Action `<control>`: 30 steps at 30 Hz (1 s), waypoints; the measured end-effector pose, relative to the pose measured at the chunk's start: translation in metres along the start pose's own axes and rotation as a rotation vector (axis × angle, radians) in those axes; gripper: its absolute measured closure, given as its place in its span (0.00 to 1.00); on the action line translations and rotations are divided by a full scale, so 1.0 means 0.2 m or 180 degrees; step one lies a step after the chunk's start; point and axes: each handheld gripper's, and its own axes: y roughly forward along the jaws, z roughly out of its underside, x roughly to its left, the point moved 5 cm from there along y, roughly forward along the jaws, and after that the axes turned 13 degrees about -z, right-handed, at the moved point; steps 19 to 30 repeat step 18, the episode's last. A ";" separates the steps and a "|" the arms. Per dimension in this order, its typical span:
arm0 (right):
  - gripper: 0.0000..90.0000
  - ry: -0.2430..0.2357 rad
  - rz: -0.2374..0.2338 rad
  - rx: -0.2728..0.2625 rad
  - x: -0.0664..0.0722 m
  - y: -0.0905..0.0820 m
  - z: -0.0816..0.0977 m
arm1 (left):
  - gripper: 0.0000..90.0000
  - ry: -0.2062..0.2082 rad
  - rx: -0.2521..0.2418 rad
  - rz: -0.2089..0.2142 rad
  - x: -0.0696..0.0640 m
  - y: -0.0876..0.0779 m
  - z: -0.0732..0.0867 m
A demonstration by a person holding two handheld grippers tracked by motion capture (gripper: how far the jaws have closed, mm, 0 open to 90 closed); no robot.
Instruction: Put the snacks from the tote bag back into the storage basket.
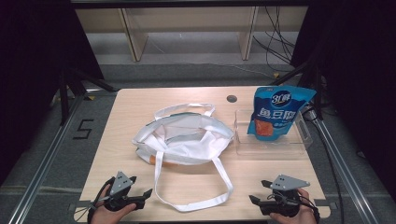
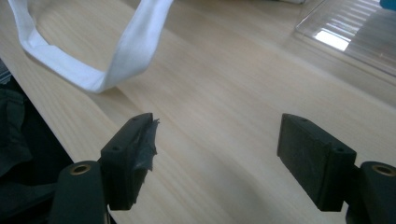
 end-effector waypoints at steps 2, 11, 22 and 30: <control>0.32 0.0036 -0.0008 0.0036 0.02 0.00 0.02 | 0.26 0.0002 0.0004 -0.0022 0.00 0.00 0.00; 0.29 -0.0025 0.0042 0.0175 0.04 0.01 0.07 | 0.26 -0.0054 0.0013 -0.0013 0.00 0.01 0.00; 0.29 -0.0004 0.0056 0.0174 0.04 0.01 0.07 | 0.25 -0.0023 0.0002 -0.0006 0.00 0.01 0.00; 0.29 -0.0004 0.0056 0.0174 0.04 0.01 0.07 | 0.25 -0.0023 0.0002 -0.0006 0.00 0.01 0.00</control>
